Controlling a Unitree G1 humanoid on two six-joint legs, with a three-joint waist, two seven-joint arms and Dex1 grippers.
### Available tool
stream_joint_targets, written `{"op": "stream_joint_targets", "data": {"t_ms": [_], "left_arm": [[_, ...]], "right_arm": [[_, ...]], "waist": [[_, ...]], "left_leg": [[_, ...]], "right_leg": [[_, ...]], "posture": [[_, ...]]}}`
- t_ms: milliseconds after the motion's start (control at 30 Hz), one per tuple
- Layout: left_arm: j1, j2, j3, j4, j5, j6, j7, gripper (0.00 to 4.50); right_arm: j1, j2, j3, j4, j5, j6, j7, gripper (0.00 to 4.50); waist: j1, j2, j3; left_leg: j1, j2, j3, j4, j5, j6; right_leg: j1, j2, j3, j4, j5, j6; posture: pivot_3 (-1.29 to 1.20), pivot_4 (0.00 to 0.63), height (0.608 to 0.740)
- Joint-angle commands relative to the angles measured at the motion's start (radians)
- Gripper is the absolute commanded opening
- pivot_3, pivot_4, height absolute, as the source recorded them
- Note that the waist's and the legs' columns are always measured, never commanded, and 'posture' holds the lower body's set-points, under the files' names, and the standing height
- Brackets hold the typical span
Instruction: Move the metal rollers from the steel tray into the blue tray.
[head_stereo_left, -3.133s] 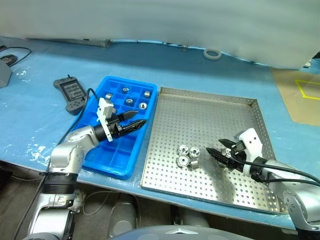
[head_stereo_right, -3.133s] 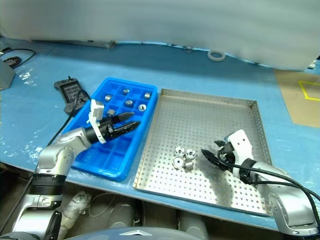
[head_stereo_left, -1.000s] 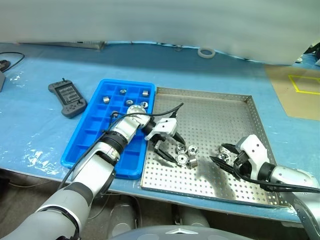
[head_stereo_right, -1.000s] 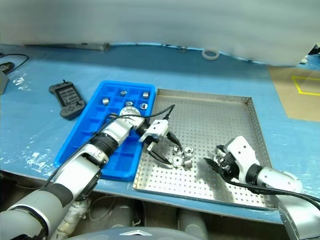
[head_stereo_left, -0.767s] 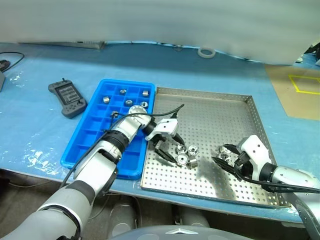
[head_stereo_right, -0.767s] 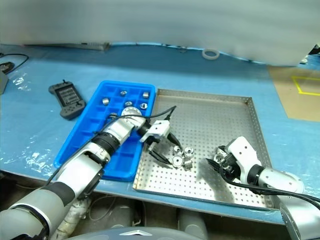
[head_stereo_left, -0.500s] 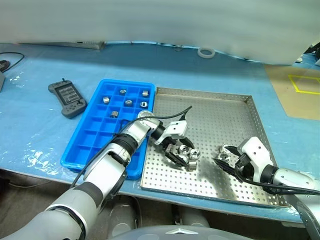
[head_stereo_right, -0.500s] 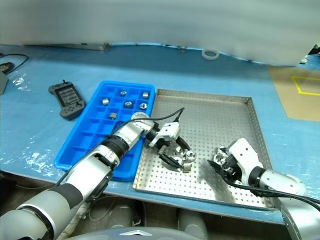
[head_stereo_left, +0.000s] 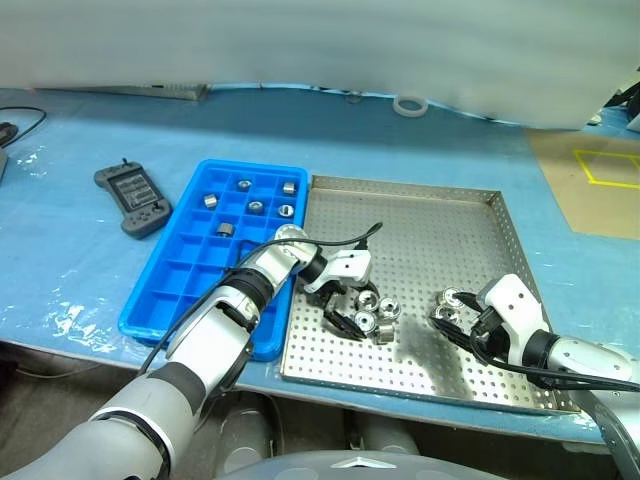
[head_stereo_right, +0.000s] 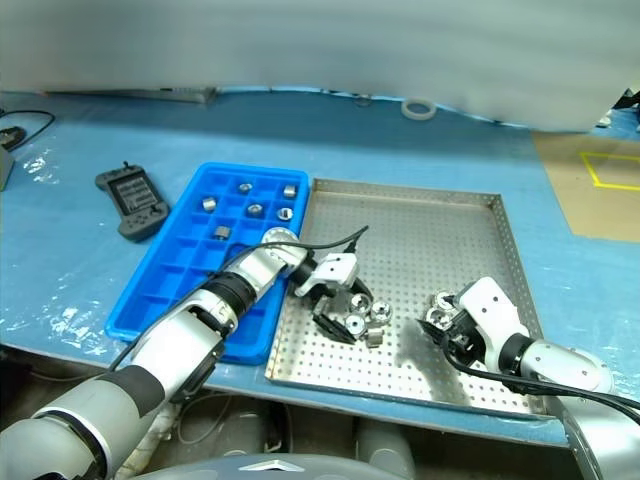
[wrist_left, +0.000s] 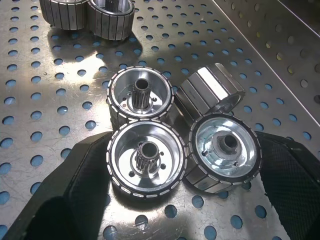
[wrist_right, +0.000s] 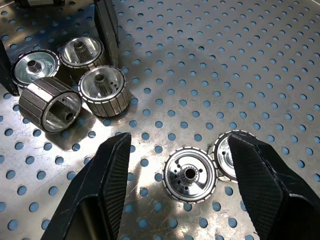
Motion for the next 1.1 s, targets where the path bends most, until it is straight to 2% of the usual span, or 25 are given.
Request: {"op": "stream_joint_targets", "data": {"t_ms": [33,200,267,333,500,767,867,933,1033,1100], "left_arm": [[0.015,0.002,-0.01,0.029,0.035,0.005,0.024,4.49],[0.019,-0.01,0.03,0.007,-0.013,0.03,-0.006,4.49],[0.015,-0.006,0.031,0.019,0.007,0.012,0.041,4.13],[0.011,-0.002,0.031,0.026,0.013,-0.002,0.052,3.98],[0.002,0.001,0.057,0.029,-0.001,0.005,0.076,3.98],[-0.033,-0.006,0.221,-0.045,-0.132,0.076,0.155,3.98],[-0.017,0.003,0.27,-0.114,-0.179,0.099,0.17,3.98],[0.0,0.012,0.315,-0.176,-0.225,0.147,0.19,3.98],[0.036,0.038,0.324,-0.23,-0.227,0.158,0.22,3.98],[0.048,0.048,0.327,-0.249,-0.224,0.157,0.245,3.98]], "right_arm": [[-0.015,-0.004,-0.013,-0.025,-0.008,-0.014,-0.001,3.21],[-0.03,-0.001,-0.007,-0.019,-0.011,-0.011,-0.001,3.21],[-0.035,0.002,-0.001,-0.015,-0.016,-0.012,-0.003,3.21],[-0.043,0.004,0.005,-0.011,-0.017,-0.011,-0.004,3.21],[-0.055,0.009,0.023,-0.012,-0.016,-0.009,-0.001,3.21],[-0.106,-0.06,0.008,-0.04,0.039,0.001,0.093,3.21],[-0.17,-0.059,-0.001,-0.014,0.054,0.012,0.087,3.21],[-0.256,-0.019,-0.026,0.009,0.106,0.05,0.052,3.21],[-0.436,0.102,-0.116,0.048,0.302,0.216,-0.062,3.21],[-0.505,0.142,-0.148,0.057,0.378,0.298,-0.108,3.21]], "waist": [[0.0,0.0,0.0],[0.001,0.001,0.0],[0.001,0.001,0.0],[0.001,0.001,0.0],[0.001,0.001,0.0],[-0.002,0.001,0.0],[0.0,0.001,0.0],[0.001,0.001,0.0],[0.001,0.001,0.0],[0.002,0.002,0.0]], "left_leg": [[0.0,0.0,0.0,0.0,0.0,0.0],[0.0,0.0,0.0,-0.001,0.0,0.0],[0.0,0.0,0.0,-0.001,0.0,0.0],[0.0,0.0,0.0,-0.001,0.0,0.0],[0.0,0.0,0.0,-0.001,0.0,0.0],[-0.001,0.0,0.0,-0.002,0.0,0.0],[-0.004,0.0,0.0,-0.002,0.002,0.003],[-0.005,0.0,0.0,-0.002,0.002,0.004],[-0.006,0.0,0.0,-0.002,0.002,0.004],[-0.005,0.0,0.001,-0.002,0.002,0.004]], "right_leg": [[0.0,0.0,0.0,0.0,0.0,0.0],[0.0,0.0,0.0,-0.001,0.0,0.0],[0.0,0.0,0.0,-0.001,0.0,0.0],[0.0,0.0,0.0,-0.001,0.0,0.0],[0.0,0.0,0.0,-0.001,0.0,0.0],[-0.002,0.0,0.0,-0.001,0.0,0.0],[-0.004,0.0,0.0,-0.001,0.0,0.0],[-0.005,0.0,-0.001,-0.001,0.0,0.0],[-0.006,0.0,-0.001,0.0,0.001,-0.001],[-0.006,0.0,-0.001,0.0,0.001,-0.001]], "posture": [[-0.4,0.15,0.74],[-0.39,0.15,0.74],[-0.39,0.15,0.74],[-0.38,0.15,0.74],[-0.38,0.15,0.74],[-0.37,0.15,0.74],[-0.36,0.15,0.74],[-0.36,0.15,0.74],[-0.35,0.15,0.74],[-0.34,0.15,0.74]]}}
